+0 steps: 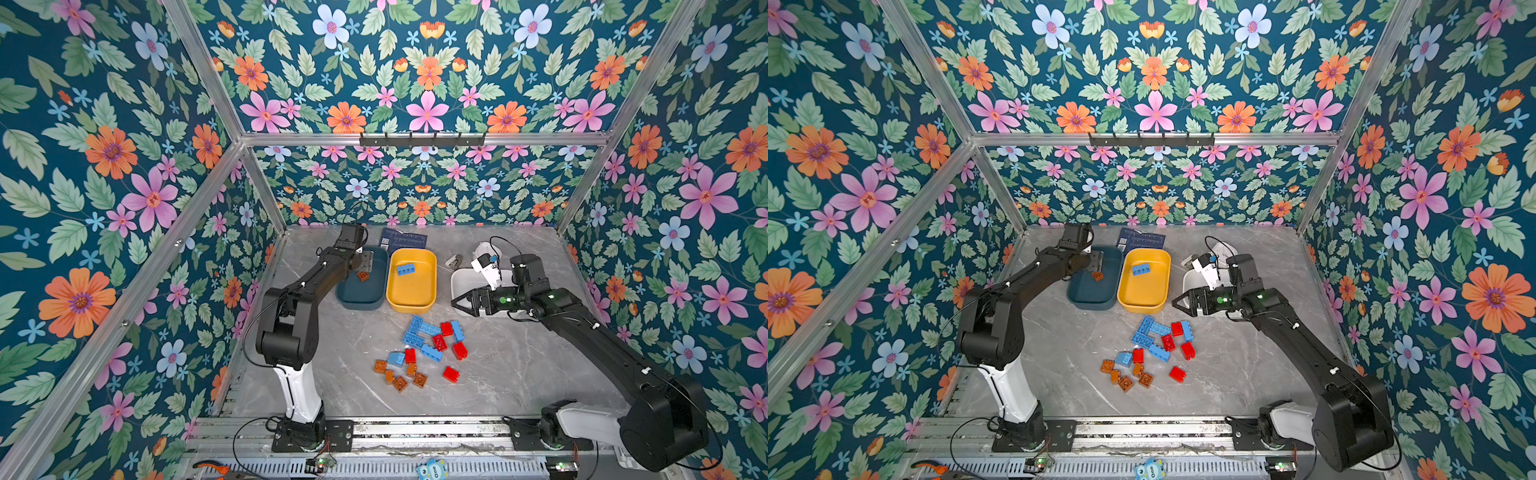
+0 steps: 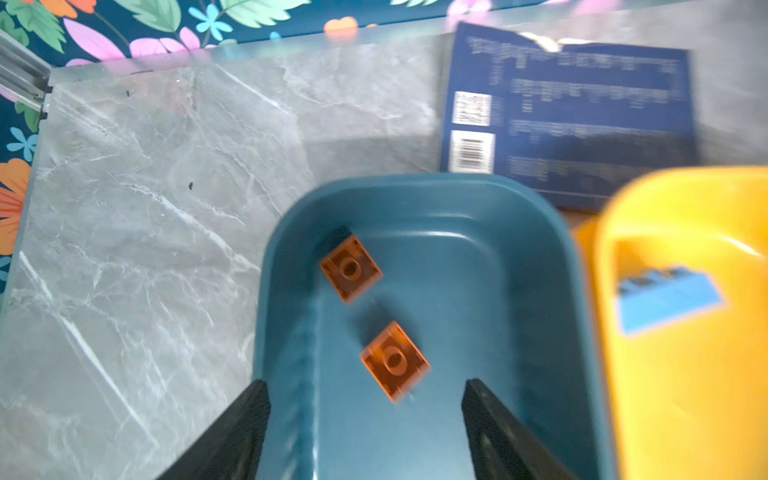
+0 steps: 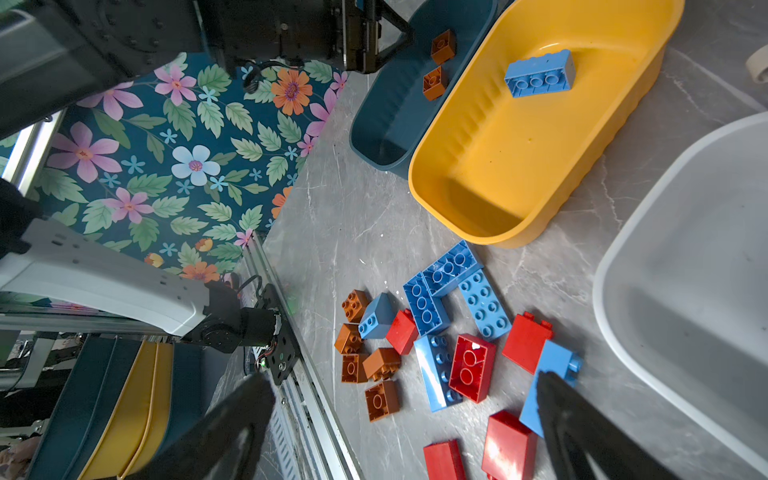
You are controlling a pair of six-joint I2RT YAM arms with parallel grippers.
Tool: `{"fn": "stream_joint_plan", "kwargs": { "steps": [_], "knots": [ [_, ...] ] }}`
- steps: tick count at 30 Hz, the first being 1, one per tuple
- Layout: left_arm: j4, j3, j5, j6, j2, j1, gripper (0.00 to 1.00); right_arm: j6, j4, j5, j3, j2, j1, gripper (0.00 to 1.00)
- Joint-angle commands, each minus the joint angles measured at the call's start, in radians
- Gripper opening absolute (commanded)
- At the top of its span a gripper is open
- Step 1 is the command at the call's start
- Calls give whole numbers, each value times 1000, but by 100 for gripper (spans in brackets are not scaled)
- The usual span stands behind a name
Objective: Sort the legos into containers by color
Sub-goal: Place the lego in the container, then pick up the lego from the middle-left of the table.
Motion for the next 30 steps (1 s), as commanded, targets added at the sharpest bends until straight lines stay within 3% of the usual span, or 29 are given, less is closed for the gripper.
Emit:
{"fn": "stream_joint_plan", "kwargs": {
  "steps": [1, 17, 24, 30],
  "knots": [
    [-94, -63, 35, -62, -86, -47, 76, -15, 7, -22, 6, 6, 0, 99],
    [-202, -578, -30, -471, -568, -447, 72, -35, -23, -44, 4, 14, 0, 99],
    [-193, -720, -41, -617, -620, -591, 65, -37, -30, -62, -3, 16, 2, 99],
    [-186, -765, -58, -627, -589, -609, 58, -34, -34, -60, -15, 4, 1, 99]
  ]
}}
